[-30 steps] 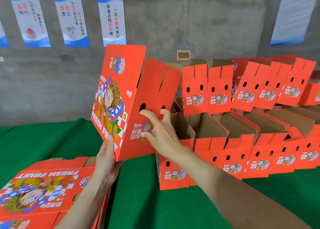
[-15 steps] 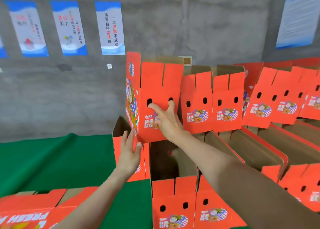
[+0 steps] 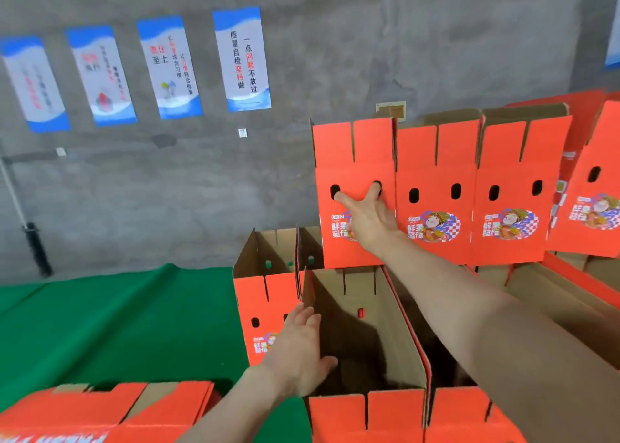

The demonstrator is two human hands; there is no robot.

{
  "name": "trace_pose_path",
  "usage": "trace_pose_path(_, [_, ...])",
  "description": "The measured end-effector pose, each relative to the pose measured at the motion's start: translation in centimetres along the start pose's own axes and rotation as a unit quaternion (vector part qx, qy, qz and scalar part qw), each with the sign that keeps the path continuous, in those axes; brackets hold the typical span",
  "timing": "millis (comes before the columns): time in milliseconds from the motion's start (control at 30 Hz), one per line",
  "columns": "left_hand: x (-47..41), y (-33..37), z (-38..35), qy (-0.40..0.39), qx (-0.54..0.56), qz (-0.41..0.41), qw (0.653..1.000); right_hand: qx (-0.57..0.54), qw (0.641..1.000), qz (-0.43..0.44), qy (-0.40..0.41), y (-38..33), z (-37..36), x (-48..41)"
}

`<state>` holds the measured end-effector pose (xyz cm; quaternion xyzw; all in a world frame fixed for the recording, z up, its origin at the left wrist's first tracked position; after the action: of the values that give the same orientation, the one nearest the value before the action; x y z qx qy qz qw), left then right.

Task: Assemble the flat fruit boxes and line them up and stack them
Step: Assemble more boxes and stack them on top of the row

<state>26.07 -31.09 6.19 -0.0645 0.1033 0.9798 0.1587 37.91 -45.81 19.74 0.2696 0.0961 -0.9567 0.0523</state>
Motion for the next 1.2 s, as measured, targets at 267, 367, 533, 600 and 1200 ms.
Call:
trace_pose_path(267, [0.7, -0.9, 0.1, -0.018, 0.021, 0.003, 1.000, 0.039, 0.998, -0.033, -0.030, -0.3, -2.6, 0.9])
trace_pose_path(367, [0.7, -0.7, 0.1, -0.001, 0.062, 0.002, 0.998, 0.037, 0.998, -0.046, -0.024, -0.6, -2.5, 1.7])
trace_pose_path(533, [0.6, 0.3, 0.1, 0.023, 0.115, -0.005, 0.993, 0.057, 0.998, -0.030, -0.020, -0.8, -2.7, 2.8])
trace_pose_path(600, [0.6, 0.4, 0.2, 0.037, 0.128, -0.001, 0.991, 0.055, 0.998, -0.026, -0.023, -1.2, -2.6, 3.1])
trace_pose_path(1200, [6.8, -5.6, 0.7, 0.133, 0.342, 0.073, 0.927, -0.150, 0.977, 0.137, 0.073, -9.8, 1.7, 7.3])
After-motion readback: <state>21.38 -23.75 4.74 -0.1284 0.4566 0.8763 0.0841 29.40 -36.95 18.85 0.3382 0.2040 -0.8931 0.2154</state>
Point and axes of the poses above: each hand's wrist, its own x-axis away from the middle knuckle, its own z-axis out of the back of the hand, y = z × x, the point moved 7 cm from there along -x, towards the middle knuckle, and after that the axes turned 2 degrees about z, right-handed, at the moved point
